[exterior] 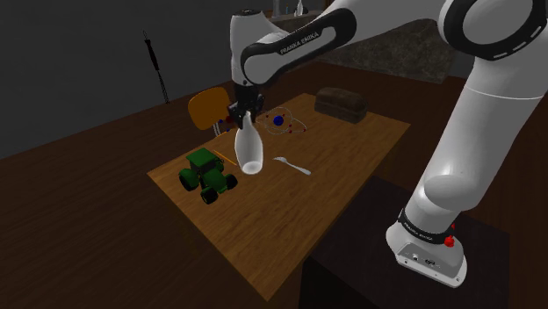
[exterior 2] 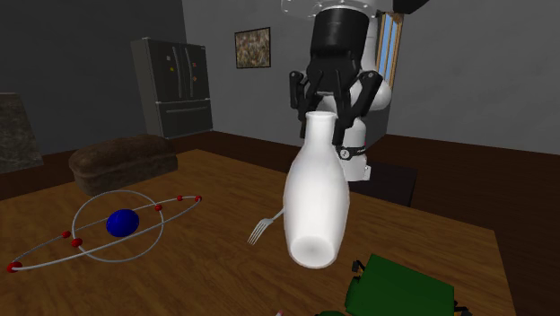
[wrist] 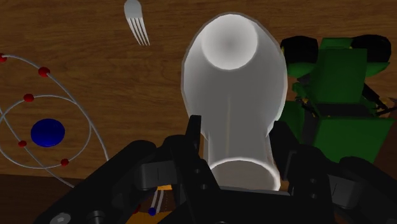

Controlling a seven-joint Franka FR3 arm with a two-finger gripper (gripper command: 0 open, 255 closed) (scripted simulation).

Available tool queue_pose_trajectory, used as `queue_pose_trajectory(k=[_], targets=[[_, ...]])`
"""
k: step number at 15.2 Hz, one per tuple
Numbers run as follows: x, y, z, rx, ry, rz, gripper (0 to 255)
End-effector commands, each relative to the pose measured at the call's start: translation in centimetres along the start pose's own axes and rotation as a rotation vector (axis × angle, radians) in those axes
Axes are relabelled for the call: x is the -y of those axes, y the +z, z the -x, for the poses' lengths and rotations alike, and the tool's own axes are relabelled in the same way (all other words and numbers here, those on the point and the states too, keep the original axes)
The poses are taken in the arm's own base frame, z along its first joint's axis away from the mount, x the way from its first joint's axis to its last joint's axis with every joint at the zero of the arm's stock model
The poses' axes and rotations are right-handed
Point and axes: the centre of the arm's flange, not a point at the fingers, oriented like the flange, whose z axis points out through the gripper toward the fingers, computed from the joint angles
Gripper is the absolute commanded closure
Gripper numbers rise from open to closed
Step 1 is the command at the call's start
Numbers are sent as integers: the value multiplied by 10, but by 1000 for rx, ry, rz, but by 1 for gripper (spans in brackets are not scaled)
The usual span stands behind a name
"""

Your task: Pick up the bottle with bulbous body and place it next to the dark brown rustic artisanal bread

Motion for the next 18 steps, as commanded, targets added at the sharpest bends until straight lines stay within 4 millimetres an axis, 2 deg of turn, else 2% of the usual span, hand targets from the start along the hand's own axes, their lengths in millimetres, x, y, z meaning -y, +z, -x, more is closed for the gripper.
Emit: queue_pose_trajectory(k=[1,18], targets=[[0,-11,-3,0,0,0,255],[-2,-99,-21,0,0,0,255]])
